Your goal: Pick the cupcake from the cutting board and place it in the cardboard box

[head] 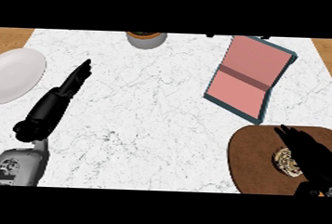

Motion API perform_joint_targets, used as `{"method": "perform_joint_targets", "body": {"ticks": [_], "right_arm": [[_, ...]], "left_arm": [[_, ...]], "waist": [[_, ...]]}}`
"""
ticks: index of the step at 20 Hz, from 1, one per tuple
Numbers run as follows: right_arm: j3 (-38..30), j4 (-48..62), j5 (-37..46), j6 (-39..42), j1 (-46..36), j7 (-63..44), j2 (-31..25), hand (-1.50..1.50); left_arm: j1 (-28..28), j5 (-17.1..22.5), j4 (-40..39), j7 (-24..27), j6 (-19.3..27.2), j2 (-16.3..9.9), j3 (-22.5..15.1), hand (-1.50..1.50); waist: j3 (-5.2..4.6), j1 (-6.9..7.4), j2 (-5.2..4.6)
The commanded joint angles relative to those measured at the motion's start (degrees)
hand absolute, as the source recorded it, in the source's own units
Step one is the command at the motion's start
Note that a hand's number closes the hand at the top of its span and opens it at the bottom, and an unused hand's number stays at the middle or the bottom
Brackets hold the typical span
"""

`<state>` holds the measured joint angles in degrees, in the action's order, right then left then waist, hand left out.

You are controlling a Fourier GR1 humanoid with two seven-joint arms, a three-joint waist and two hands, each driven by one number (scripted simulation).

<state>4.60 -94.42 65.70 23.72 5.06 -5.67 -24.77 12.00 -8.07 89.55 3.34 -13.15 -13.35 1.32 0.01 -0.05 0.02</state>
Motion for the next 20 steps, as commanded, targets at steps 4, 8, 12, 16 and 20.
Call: {"method": "perform_joint_targets", "body": {"ticks": [4, 8, 12, 16, 20], "right_arm": [[1.6, 4.2, 2.7, -8.8, 1.5, 10.4, -2.0, 1.50], [1.0, 7.2, 4.3, -14.0, -2.7, 11.4, -0.1, 1.50], [1.5, 5.8, 6.0, -15.9, -3.9, 12.9, 0.3, 1.50], [18.9, 4.2, 7.5, -8.9, -10.6, 11.9, 14.1, 1.50], [24.7, 9.7, 5.7, -6.8, -21.4, 11.2, 24.1, 1.50]], "left_arm": [[0.1, 1.0, -0.4, -0.1, -1.6, -1.0, 2.4, 0.00], [0.0, -1.0, 1.1, -0.7, 0.1, 0.6, 0.9, 0.00], [0.5, -1.4, -1.2, 0.1, -0.7, 1.1, 0.7, 0.00], [1.9, -0.4, -1.0, 0.4, -2.3, 0.7, -0.1, 0.00], [3.9, -0.4, -1.9, 0.1, -2.5, 1.5, -0.8, 0.00]], "waist": [[0.01, -0.01, 0.02], [0.02, 0.11, 0.03], [0.00, 0.01, -0.02], [-0.01, 3.40, -0.49], [0.04, 4.63, -0.91]]}}
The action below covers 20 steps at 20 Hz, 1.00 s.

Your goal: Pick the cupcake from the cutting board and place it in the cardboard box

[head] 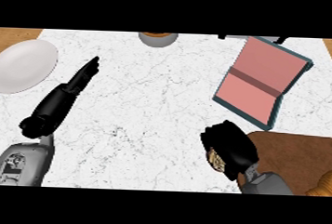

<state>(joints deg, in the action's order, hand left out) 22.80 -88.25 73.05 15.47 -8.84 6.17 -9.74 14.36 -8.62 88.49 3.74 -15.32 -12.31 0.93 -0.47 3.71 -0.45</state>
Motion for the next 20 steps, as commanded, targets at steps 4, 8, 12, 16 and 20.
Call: {"method": "perform_joint_targets", "body": {"ticks": [4, 8, 12, 16, 20], "right_arm": [[12.5, 5.0, -8.8, -3.2, -17.1, -7.5, 9.5, 1.50], [13.4, 2.1, -6.6, -6.5, -21.1, -9.1, 9.6, 1.50], [11.1, -4.0, -9.7, -6.1, -21.2, -14.5, 9.7, 1.50], [1.2, -5.9, -15.8, -8.6, -27.5, -25.5, 9.7, 1.50], [-5.0, -5.5, -15.7, -11.5, -26.8, -27.4, 9.7, 1.50]], "left_arm": [[-1.2, -1.3, -1.0, 1.7, 0.6, 0.5, -0.8, 0.00], [-3.4, 0.4, 0.9, 1.0, -0.3, -1.3, 2.2, 0.00], [-2.5, -0.9, 2.5, -1.5, 1.3, 0.2, 1.2, 0.00], [-2.5, 0.5, 1.0, -0.6, -0.5, 0.0, 1.2, 0.00], [-2.4, -1.1, -0.7, 1.9, 1.2, 0.7, 1.2, 0.00]], "waist": [[0.47, -0.51, 0.08], [0.45, -2.67, 0.50], [0.48, -3.40, 0.61], [0.47, -2.88, 0.57], [0.46, -3.62, 0.41]]}}
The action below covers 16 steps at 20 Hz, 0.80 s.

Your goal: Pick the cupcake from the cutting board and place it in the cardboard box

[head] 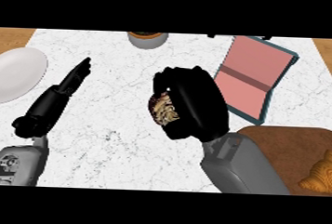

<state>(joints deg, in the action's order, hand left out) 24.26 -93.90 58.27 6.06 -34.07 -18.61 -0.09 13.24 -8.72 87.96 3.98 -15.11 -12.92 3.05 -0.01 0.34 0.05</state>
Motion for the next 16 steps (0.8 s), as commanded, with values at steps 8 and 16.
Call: {"method": "perform_joint_targets", "body": {"ticks": [8, 16], "right_arm": [[-21.3, 11.5, -4.0, -0.8, -13.0, -3.7, -3.5, 1.50], [-25.0, 33.4, -3.8, 4.2, -18.3, 6.7, -14.9, 1.50]], "left_arm": [[-2.1, -0.4, 1.9, 0.0, -0.3, 0.1, 0.1, 0.00], [-0.6, -0.3, 1.4, -0.2, -0.4, 0.9, -0.2, 0.00]], "waist": [[0.00, 0.21, -0.08], [-0.02, 0.71, -0.43]]}}
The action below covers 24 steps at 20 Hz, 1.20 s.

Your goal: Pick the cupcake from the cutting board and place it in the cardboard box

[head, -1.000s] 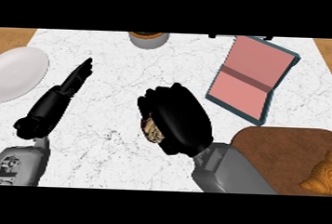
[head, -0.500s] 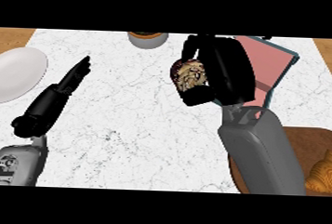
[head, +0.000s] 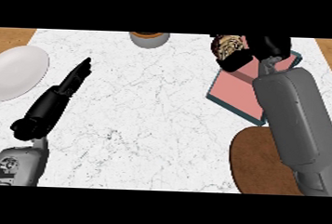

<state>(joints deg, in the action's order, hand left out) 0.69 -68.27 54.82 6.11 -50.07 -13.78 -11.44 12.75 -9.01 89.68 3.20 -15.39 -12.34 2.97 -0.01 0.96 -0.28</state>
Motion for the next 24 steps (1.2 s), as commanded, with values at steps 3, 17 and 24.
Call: {"method": "perform_joint_targets", "body": {"ticks": [3, 17, 24], "right_arm": [[-2.7, 14.9, -2.3, 9.9, -4.9, 3.2, -5.1, 1.50], [-1.9, 37.2, -1.8, 15.6, -6.4, 27.5, -12.6, -1.50], [-20.4, 33.6, -21.0, 13.0, -9.4, 31.1, -7.7, -1.50]], "left_arm": [[2.6, -1.2, -3.4, 1.0, 0.3, 0.1, -0.2, 0.00], [1.3, -0.2, -1.5, 0.6, -0.4, 0.9, 0.1, 0.00], [-0.1, -0.4, 0.0, 0.6, -0.7, -0.1, 0.4, 0.00]], "waist": [[-0.02, -0.01, -0.34], [0.06, 0.62, -0.37], [0.22, -0.24, 0.25]]}}
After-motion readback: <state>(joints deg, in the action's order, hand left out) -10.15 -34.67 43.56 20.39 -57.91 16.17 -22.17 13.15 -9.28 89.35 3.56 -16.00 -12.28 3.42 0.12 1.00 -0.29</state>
